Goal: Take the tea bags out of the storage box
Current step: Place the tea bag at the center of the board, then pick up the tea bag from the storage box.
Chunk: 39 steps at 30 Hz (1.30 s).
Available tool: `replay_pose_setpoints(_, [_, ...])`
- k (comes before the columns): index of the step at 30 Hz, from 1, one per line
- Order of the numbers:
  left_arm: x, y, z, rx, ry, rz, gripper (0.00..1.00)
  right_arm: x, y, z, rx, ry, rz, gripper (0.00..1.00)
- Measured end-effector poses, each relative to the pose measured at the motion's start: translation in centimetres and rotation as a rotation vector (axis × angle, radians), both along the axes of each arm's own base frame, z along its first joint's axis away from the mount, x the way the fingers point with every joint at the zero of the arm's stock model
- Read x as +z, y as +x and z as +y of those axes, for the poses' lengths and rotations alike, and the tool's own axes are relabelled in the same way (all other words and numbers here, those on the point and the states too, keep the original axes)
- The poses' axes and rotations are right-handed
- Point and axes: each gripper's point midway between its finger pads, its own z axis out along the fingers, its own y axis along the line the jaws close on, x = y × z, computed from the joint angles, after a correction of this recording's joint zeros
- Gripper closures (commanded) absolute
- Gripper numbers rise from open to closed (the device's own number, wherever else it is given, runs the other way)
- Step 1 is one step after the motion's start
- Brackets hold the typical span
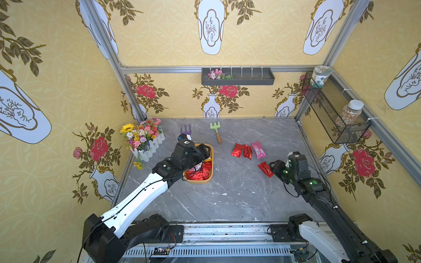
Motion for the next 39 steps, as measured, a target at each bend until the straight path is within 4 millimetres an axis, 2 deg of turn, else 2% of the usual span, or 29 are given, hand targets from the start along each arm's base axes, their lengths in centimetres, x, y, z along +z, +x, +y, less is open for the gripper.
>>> replay_pose_setpoints(2, [-0.7,0.6,2.3,0.053,0.02,0.01,0.21,0.9,1.0,3.4,0.108,-0.039,-0.004,0.52])
replay_pose_setpoints(5, [-1.7,1.1,5.4,0.119,0.018,0.038,0.21,2.6,2.3,9.9,0.282,-0.087,-0.038,0.53])
replay_pose_setpoints(8, [-2.6,1.0,7.1,0.148,-0.001,0.062,0.21,3.4,3.7,15.4,0.395,-0.108,-0.063,0.51])
replay_pose_setpoints(15, [-4.9,-0.2,9.8,0.191,-0.083,0.109,0.2,2.7,7.0,24.2,0.528,-0.067,-0.074,0.5])
replay_pose_setpoints(23, [-7.2,-1.5,10.8,0.213,-0.178,0.146,0.21,-0.1,10.3,30.6,0.578,0.052,-0.024,0.51])
replay_pose_setpoints(28, [-7.8,-2.4,10.4,0.199,-0.229,0.149,0.21,-2.5,11.8,33.6,0.604,0.115,0.013,0.49])
replay_pose_setpoints(35, [-7.7,-3.1,10.1,0.188,-0.26,0.137,0.21,-4.2,13.6,36.2,0.616,0.176,0.022,0.47])
replay_pose_setpoints(39, [-7.7,-3.3,10.0,0.183,-0.265,0.135,0.21,-4.7,14.4,36.7,0.611,0.185,0.024,0.47])
